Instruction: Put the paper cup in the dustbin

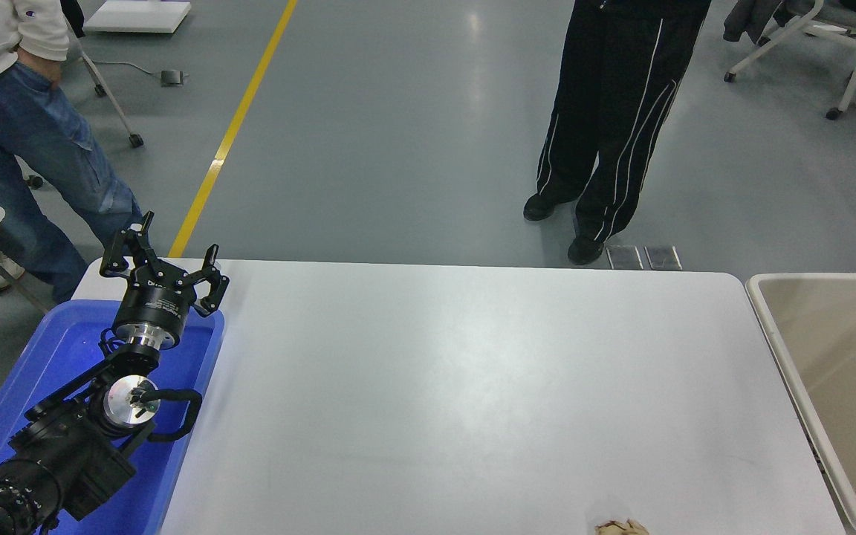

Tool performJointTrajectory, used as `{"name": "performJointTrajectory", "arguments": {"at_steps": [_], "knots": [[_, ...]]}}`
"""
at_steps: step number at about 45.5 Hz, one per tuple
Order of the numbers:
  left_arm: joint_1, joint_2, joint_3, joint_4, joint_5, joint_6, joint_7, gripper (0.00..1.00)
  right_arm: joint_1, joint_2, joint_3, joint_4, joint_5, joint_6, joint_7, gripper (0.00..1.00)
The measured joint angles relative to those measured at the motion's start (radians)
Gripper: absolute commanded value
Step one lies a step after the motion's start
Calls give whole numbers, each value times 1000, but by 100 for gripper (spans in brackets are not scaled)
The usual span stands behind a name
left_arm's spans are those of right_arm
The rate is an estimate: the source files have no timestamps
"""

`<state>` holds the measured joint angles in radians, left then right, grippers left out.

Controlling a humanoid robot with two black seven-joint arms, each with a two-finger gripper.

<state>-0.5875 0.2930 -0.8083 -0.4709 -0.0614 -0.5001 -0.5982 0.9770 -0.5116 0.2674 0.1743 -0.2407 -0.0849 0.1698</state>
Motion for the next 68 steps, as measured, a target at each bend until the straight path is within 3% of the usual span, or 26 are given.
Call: {"name": "performJointTrajectory", "arguments": {"at_steps": [17,28,43,68], "knots": [[0,0,0,0,0,0,0,100,10,-32,363,303,0,-1,5,99],[0,0,0,0,0,0,0,100,-82,-18,460,453,-7,12,81,99],[0,0,0,0,0,0,0,100,-258,67,511,521,-14,22,233,99],[0,0,0,0,0,0,0,100,-424,171,619,536,-16,55,285,99]]}}
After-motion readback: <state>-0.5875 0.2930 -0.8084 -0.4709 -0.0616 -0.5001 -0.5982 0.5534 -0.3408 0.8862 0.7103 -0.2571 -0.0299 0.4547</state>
